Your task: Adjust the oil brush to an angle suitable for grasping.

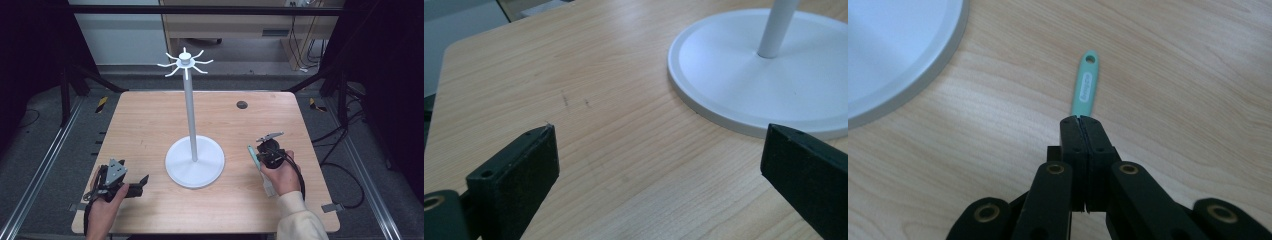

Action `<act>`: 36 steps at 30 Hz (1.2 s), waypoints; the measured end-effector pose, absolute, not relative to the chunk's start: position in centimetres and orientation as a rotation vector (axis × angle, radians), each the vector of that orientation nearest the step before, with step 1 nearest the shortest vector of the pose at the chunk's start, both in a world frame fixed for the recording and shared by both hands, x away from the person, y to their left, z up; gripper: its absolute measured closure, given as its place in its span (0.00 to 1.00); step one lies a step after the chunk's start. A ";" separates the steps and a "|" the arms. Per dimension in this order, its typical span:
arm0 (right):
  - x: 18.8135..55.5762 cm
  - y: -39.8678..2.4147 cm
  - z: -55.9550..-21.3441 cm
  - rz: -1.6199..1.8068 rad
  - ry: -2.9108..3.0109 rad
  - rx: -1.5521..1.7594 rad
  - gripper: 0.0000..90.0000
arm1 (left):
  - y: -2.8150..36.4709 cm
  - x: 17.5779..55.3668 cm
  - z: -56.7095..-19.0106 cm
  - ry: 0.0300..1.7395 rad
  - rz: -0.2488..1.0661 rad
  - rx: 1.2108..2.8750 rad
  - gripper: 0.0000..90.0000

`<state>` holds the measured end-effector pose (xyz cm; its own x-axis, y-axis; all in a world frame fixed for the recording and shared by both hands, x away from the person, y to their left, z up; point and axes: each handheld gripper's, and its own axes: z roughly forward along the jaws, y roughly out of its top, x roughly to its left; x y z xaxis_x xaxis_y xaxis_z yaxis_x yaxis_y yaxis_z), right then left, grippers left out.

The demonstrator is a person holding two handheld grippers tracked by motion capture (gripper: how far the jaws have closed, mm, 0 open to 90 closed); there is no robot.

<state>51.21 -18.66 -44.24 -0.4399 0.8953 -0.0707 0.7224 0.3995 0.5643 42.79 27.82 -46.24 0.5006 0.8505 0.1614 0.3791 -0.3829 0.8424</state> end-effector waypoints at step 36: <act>51.8 -18.7 -46.1 0.410 2.448 1.585 0.79 | 26.6 42.9 -46.4 0.978 0.755 2.000 0.02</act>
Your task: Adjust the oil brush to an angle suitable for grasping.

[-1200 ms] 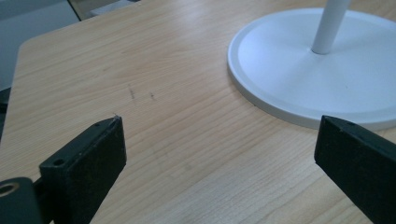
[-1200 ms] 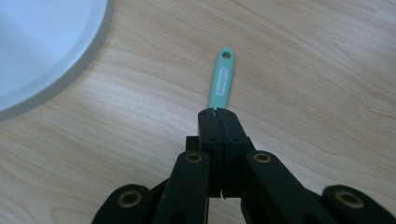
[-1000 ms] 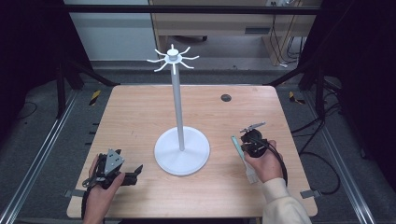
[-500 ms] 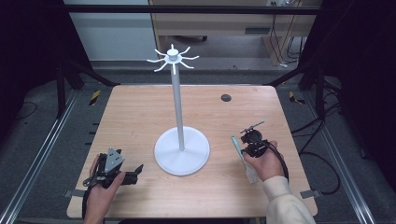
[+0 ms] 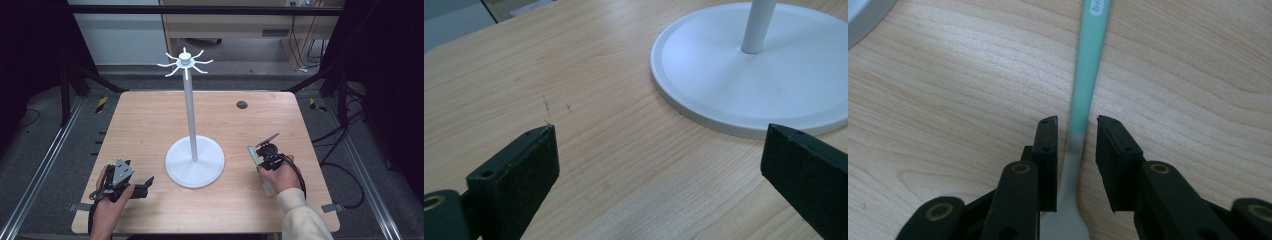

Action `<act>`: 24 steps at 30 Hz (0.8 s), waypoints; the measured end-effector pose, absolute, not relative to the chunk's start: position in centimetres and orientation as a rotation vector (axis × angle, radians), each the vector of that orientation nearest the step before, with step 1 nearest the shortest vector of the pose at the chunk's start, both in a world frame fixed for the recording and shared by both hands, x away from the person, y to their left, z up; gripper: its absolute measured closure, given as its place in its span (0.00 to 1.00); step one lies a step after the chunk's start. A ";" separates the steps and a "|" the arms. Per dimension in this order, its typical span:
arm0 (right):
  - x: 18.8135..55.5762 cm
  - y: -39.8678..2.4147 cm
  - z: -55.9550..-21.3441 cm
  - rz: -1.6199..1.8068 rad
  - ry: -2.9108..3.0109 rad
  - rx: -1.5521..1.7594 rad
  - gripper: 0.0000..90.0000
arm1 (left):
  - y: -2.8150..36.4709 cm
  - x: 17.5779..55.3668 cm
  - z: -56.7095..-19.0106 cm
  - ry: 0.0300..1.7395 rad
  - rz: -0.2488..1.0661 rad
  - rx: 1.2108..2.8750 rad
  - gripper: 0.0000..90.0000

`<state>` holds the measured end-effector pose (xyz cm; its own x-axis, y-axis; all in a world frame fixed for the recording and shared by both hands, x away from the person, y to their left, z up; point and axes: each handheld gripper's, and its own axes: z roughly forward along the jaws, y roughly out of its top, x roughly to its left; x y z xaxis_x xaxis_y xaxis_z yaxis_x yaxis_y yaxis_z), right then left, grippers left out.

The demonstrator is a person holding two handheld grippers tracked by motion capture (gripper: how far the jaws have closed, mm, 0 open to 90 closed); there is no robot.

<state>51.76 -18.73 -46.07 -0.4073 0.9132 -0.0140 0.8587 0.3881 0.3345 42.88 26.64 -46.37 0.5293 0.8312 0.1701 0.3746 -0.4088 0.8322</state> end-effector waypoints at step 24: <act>52.9 -18.3 -46.7 0.335 2.483 1.632 0.89 | 26.6 42.7 -46.3 0.966 0.752 2.012 0.02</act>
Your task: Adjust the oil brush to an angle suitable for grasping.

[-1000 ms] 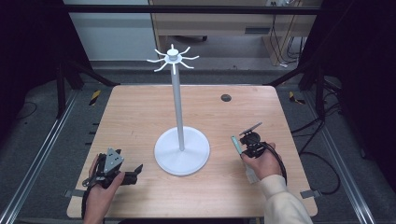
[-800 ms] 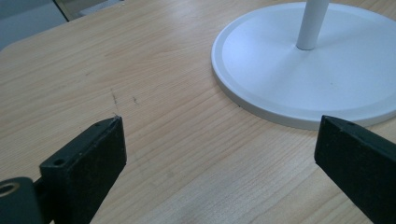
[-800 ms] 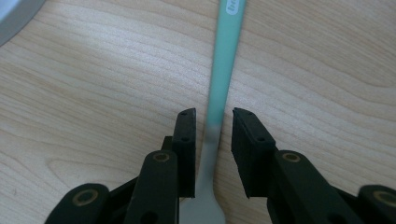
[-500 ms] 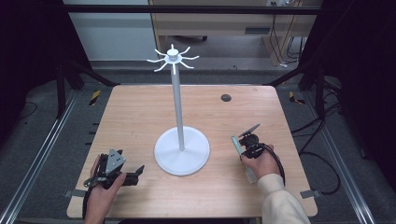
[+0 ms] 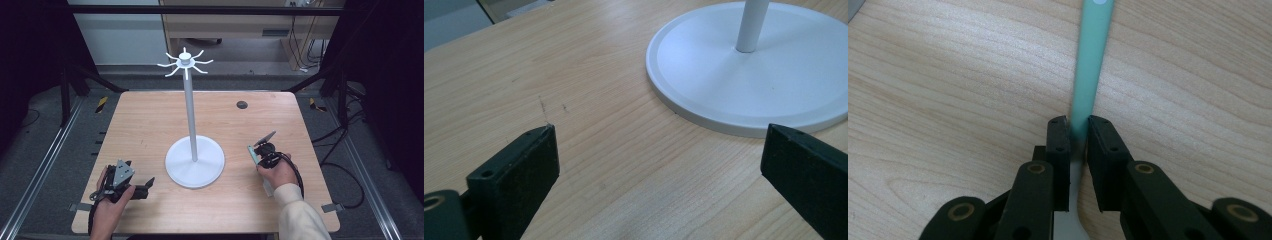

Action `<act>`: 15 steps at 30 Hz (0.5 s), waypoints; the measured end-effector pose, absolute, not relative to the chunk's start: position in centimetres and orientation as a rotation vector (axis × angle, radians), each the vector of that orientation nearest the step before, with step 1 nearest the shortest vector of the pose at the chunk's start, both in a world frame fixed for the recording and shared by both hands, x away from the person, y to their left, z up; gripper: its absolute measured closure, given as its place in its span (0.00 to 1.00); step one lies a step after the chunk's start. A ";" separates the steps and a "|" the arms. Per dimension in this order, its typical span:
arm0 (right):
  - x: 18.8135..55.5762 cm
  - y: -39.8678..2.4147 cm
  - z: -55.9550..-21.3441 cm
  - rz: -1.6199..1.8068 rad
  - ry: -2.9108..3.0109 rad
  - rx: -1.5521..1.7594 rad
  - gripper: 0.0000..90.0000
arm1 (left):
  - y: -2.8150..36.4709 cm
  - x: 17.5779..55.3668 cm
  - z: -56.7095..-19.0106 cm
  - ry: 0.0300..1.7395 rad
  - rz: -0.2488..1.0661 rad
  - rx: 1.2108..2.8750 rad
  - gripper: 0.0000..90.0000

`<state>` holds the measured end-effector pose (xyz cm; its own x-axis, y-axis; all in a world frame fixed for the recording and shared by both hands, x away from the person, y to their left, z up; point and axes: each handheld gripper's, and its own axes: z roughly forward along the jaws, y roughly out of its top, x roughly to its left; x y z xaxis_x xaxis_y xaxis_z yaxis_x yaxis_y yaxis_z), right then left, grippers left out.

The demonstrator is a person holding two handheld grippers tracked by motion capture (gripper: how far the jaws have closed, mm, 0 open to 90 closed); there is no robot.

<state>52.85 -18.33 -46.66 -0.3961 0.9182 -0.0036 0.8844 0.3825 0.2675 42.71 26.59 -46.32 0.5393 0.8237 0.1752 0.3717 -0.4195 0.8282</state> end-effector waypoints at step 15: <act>53.1 -18.4 -46.2 0.348 2.482 1.653 0.92 | 26.7 42.7 -46.3 0.967 0.752 2.009 0.02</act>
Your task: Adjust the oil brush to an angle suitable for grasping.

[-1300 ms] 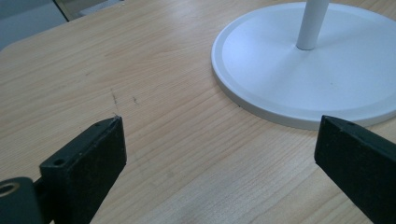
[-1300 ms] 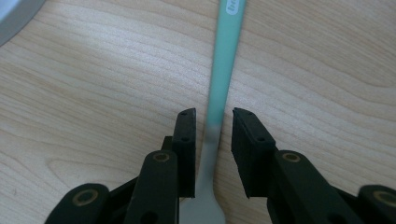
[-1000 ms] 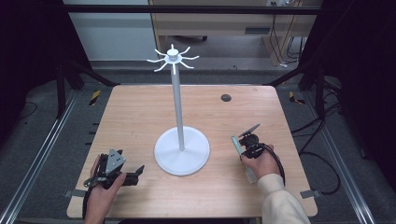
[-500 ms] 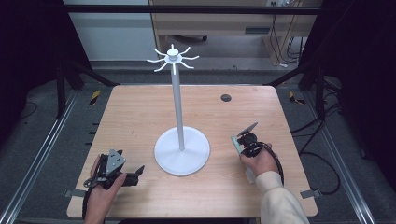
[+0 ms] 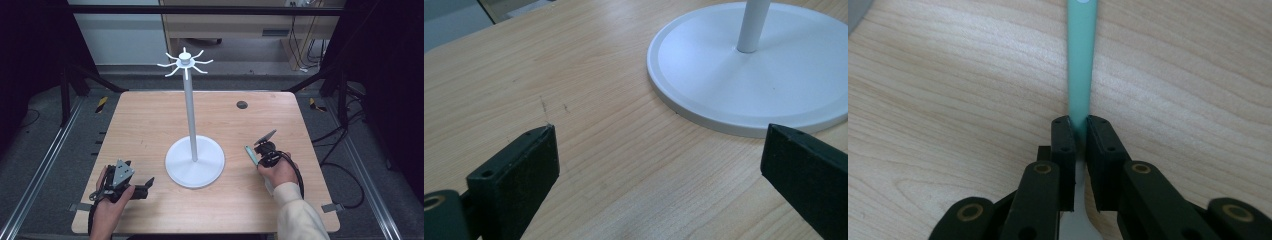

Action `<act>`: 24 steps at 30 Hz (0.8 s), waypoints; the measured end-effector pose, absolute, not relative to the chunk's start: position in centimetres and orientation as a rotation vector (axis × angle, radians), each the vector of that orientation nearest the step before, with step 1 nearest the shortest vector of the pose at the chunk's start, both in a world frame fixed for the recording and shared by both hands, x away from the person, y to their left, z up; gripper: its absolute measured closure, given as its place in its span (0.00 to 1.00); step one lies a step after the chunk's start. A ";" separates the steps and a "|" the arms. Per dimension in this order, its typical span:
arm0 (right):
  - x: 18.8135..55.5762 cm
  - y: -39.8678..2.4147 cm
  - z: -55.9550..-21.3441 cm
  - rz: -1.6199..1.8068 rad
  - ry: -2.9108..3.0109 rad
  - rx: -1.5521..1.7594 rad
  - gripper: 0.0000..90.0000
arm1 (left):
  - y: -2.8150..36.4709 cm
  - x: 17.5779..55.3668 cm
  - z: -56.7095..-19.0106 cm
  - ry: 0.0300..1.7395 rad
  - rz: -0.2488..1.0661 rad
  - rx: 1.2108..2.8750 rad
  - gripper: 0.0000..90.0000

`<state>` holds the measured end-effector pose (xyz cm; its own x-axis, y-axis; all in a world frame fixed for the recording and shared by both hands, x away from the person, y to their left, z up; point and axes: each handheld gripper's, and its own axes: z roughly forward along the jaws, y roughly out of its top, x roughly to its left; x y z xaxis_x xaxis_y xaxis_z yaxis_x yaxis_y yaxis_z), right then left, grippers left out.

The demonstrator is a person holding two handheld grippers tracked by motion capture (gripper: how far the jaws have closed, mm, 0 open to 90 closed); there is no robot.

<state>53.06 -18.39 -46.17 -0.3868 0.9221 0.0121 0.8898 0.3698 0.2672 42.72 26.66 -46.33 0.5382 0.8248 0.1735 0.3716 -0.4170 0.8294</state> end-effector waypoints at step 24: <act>53.8 -19.4 -38.0 0.955 2.313 1.452 0.92 | 28.5 42.5 -45.7 1.037 0.795 1.923 0.02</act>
